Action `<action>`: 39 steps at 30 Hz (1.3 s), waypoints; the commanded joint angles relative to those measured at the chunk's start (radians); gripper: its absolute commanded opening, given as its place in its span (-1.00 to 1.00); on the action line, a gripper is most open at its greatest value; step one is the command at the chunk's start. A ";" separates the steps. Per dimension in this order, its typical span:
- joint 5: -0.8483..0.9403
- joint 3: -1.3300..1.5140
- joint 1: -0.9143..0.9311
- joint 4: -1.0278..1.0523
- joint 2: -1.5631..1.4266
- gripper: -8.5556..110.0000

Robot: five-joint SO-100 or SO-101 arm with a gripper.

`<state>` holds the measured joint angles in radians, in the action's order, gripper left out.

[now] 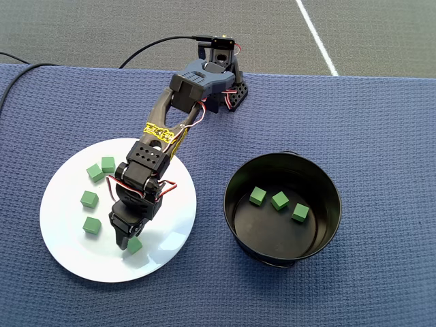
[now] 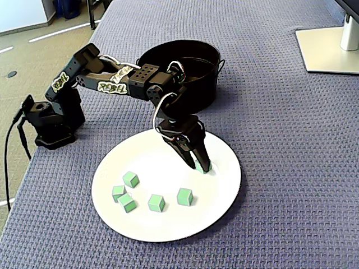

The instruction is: Pick up the items on the white plate and put them in the black container.

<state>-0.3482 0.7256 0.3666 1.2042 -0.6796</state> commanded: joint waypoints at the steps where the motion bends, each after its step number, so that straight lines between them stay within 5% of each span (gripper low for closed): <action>1: 0.014 0.014 -0.011 -0.017 -0.012 -0.83; 9: -0.008 0.132 -0.017 -0.031 -0.133 -0.86; 14: -0.014 0.396 -0.046 -0.003 -0.575 -0.86; 23: 0.449 0.592 -0.575 0.000 -1.393 -0.86; 27: 0.531 0.896 -0.772 -0.110 -1.407 -0.86; 35: 0.520 1.542 -0.816 -0.592 -1.391 -0.86; 39: 0.468 1.500 -0.796 -0.499 -1.471 -0.52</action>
<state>0.1427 2.2381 -0.4418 0.6857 -2.0617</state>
